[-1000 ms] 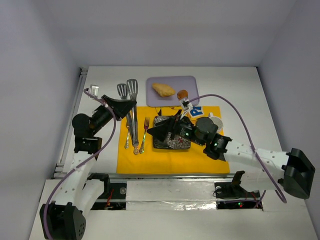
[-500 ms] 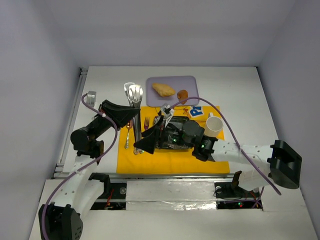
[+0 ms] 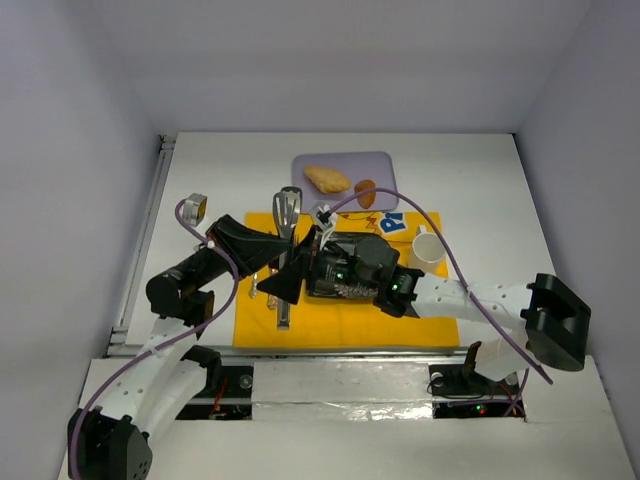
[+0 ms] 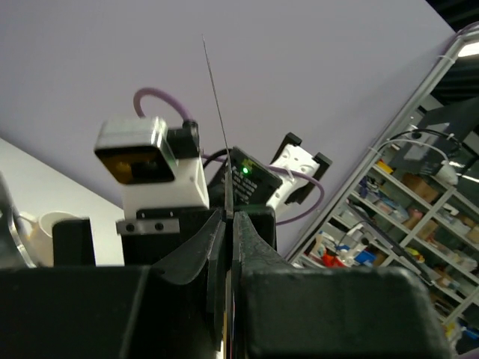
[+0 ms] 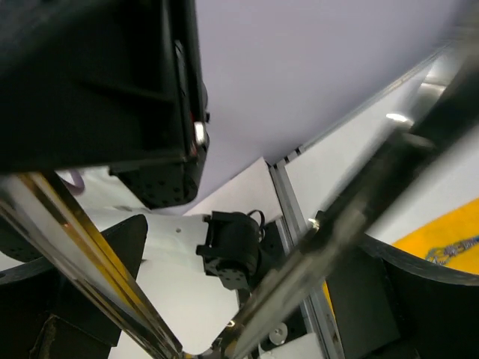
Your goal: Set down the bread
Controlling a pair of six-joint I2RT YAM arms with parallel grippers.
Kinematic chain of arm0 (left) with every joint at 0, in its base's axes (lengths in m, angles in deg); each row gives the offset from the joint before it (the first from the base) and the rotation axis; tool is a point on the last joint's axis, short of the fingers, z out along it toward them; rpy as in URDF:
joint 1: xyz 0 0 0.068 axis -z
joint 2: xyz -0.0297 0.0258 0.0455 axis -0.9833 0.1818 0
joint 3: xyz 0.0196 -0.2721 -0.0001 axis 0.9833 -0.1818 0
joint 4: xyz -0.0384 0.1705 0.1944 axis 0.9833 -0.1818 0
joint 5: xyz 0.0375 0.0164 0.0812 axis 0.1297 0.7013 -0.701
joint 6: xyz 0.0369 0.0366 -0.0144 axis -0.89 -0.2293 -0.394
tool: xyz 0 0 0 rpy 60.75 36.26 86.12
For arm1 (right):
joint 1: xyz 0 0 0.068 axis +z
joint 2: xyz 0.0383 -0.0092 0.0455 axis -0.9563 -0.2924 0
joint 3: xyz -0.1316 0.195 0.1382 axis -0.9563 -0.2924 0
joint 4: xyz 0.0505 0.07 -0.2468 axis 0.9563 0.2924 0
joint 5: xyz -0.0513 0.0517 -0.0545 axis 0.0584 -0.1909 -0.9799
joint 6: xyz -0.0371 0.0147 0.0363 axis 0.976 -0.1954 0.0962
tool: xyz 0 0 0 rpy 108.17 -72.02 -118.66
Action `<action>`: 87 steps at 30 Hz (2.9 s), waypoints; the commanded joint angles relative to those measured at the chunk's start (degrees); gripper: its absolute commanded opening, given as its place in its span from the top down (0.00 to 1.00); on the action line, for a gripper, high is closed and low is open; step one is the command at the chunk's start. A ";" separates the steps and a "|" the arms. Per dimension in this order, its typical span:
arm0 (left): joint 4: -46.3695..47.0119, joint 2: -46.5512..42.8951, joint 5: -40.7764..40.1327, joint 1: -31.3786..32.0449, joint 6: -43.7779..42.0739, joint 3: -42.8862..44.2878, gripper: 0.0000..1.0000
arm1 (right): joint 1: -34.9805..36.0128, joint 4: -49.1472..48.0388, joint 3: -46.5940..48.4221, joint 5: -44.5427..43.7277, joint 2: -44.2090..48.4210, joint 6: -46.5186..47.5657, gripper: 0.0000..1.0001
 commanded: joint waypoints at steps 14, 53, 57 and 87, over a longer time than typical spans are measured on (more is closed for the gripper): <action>15.44 -1.41 -3.77 1.48 -0.14 -2.66 1.00 | 0.28 -9.33 0.97 5.20 -0.91 -4.78 0.00; 14.56 1.40 -6.59 1.48 -0.94 -1.51 0.57 | 0.28 -7.04 -9.14 -2.70 7.97 -3.12 0.24; 11.30 0.61 -6.33 1.48 -2.95 -0.99 0.36 | 0.28 -1.70 -8.53 -5.43 10.42 -1.19 0.25; -23.43 -4.84 -8.52 1.48 -23.88 3.15 0.01 | -0.85 15.63 1.05 -19.50 15.71 1.55 0.33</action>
